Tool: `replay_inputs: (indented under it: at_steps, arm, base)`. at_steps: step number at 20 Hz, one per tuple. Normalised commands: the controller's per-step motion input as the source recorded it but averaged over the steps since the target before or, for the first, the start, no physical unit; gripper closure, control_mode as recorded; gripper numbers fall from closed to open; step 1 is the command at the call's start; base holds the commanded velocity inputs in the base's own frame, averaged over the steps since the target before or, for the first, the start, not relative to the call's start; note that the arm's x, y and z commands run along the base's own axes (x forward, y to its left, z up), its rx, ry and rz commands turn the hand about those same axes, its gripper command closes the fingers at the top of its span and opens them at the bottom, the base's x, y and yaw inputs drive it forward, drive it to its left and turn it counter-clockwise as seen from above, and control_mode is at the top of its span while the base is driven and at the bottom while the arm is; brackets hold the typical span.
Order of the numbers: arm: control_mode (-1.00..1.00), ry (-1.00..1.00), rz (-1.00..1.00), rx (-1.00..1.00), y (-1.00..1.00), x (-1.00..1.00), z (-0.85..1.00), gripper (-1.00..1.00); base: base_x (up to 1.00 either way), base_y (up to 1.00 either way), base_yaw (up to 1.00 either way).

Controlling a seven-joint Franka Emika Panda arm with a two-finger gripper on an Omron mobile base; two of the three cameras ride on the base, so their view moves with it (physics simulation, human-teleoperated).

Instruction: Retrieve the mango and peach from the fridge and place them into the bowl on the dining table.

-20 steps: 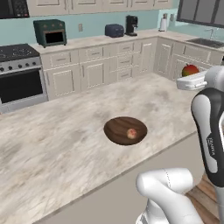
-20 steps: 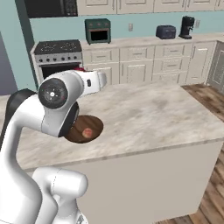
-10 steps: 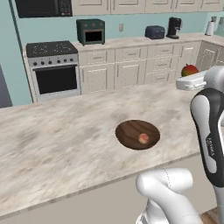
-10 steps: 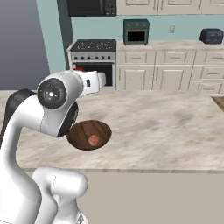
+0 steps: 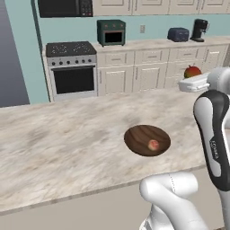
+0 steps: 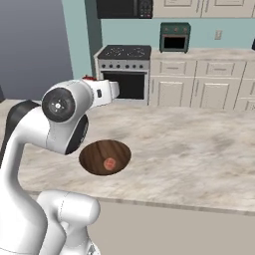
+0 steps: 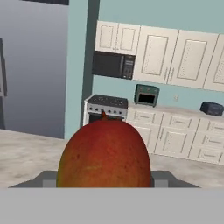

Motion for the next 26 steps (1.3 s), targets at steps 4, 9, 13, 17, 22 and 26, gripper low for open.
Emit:
replay_inputs:
  at_steps: [4,9,13,17,22,26]
  arm:
    - [-1.0,0.02,0.03,0.0,-0.05,0.15,-0.02,1.0]
    - [-1.0,0.15,0.03,0.0,0.0,0.23,-0.27,1.0]
    - [-1.0,0.21,0.03,0.0,0.0,0.23,-0.39,1.0]
    - [-1.0,0.23,0.0,-0.03,0.01,0.14,-0.43,1.0]
    - [-1.0,0.22,0.0,-0.06,0.05,0.07,-0.56,1.0]
    - [-1.0,0.14,0.0,-0.06,0.1,0.06,-0.56,1.0]
  base:
    - [0.06,0.0,0.01]
    - [0.0,0.0,0.0]
    - [0.0,0.0,0.0]
    - [0.0,0.0,0.0]
    - [0.0,0.0,0.0]
    - [0.0,0.0,0.0]
